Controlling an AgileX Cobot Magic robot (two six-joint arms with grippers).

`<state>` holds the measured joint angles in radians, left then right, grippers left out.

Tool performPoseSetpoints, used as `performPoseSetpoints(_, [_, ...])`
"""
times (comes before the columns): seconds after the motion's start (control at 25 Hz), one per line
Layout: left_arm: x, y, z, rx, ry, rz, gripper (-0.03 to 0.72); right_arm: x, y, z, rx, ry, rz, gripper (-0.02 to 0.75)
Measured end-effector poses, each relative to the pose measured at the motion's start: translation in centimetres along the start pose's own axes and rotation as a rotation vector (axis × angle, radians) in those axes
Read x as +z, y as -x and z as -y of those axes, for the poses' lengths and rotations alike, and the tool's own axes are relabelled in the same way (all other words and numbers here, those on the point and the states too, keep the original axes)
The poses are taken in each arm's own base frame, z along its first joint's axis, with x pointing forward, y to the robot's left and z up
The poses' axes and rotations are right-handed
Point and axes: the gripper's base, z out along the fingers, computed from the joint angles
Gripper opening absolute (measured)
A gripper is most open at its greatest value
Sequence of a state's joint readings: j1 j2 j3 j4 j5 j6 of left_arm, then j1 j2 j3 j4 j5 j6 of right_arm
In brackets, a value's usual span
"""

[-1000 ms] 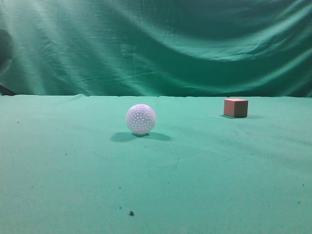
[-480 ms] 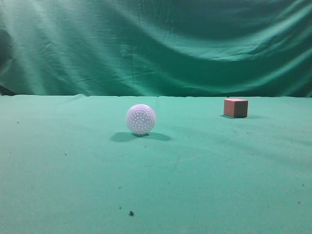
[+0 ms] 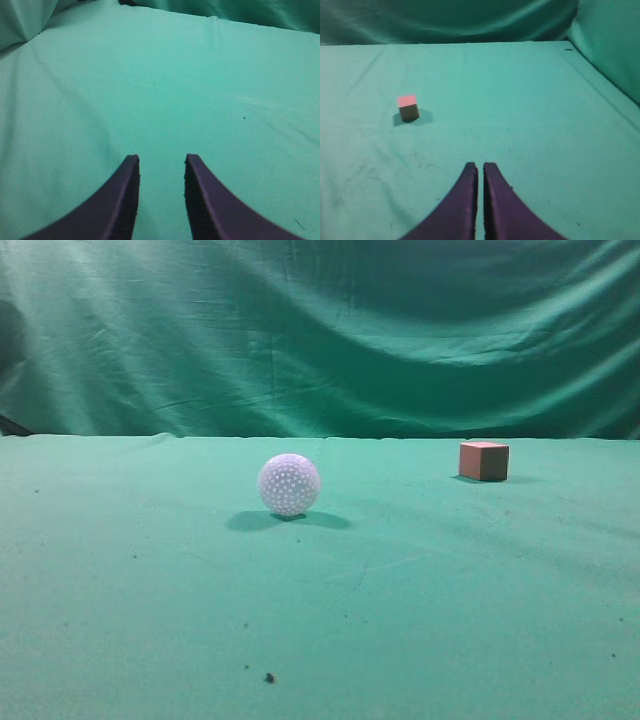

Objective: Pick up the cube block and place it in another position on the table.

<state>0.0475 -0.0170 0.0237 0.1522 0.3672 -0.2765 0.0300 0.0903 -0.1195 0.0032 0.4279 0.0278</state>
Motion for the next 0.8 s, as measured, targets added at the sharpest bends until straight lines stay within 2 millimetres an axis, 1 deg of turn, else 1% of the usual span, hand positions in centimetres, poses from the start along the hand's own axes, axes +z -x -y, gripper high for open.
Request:
performPoseSetpoints(0.12, [0.0, 0.0, 0.0, 0.0, 0.0, 0.0, 0.262, 0.7, -2.9, 0.3, 0.055, -0.05, 0.016, 0.0])
performPoseSetpoints(0.2, [0.0, 0.0, 0.0, 0.0, 0.0, 0.0, 0.262, 0.9, -3.7, 0.4, 0.081, -0.06, 0.005, 0.0])
performPoseSetpoints(0.8, [0.0, 0.0, 0.0, 0.0, 0.0, 0.0, 0.262, 0.9, -3.9, 0.3, 0.085, -0.056, -0.01, 0.0])
